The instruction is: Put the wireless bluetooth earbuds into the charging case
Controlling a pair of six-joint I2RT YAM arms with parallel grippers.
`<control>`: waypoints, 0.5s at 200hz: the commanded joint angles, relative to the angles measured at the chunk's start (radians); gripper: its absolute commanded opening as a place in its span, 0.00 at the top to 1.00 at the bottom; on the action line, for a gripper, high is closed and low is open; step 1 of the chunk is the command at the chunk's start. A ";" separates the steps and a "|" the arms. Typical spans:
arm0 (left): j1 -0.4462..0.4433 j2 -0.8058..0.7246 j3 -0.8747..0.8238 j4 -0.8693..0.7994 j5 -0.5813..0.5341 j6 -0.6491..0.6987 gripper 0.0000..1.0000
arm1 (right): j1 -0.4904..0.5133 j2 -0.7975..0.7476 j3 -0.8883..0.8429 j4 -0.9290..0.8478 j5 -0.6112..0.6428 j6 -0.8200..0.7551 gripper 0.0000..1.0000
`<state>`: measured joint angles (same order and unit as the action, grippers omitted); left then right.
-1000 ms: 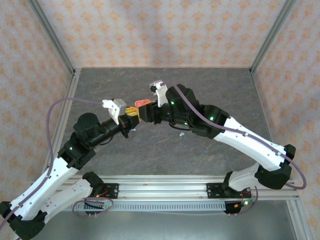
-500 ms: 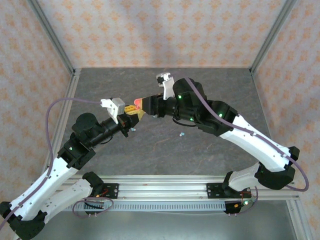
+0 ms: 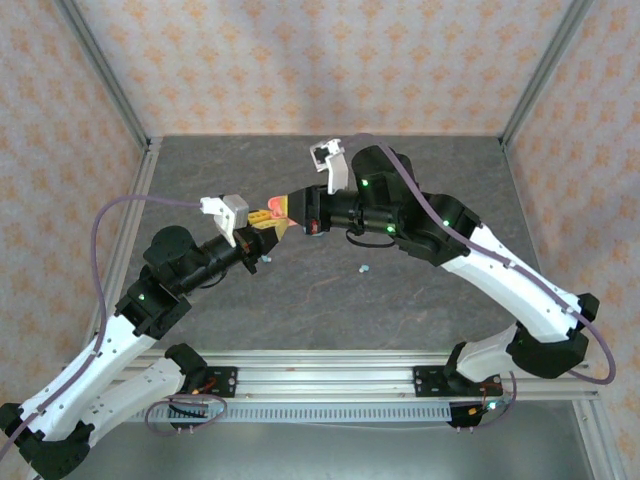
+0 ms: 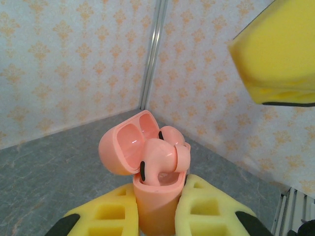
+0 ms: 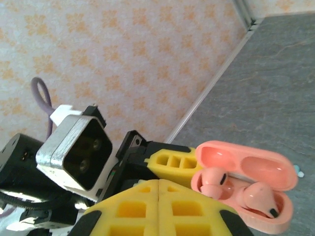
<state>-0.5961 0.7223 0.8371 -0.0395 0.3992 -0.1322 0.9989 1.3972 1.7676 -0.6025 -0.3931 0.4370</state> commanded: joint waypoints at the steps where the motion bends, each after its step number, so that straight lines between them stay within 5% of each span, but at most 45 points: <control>1: -0.012 -0.004 0.036 0.029 -0.007 -0.009 1.00 | 0.007 0.021 0.027 0.006 -0.076 0.003 0.99; 100: -0.011 -0.001 0.040 0.027 -0.005 -0.020 1.00 | -0.011 0.057 0.054 -0.102 -0.045 -0.057 1.00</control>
<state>-0.5961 0.7246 0.8375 -0.0402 0.3996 -0.1341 0.9985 1.4746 1.7939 -0.6712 -0.4683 0.4046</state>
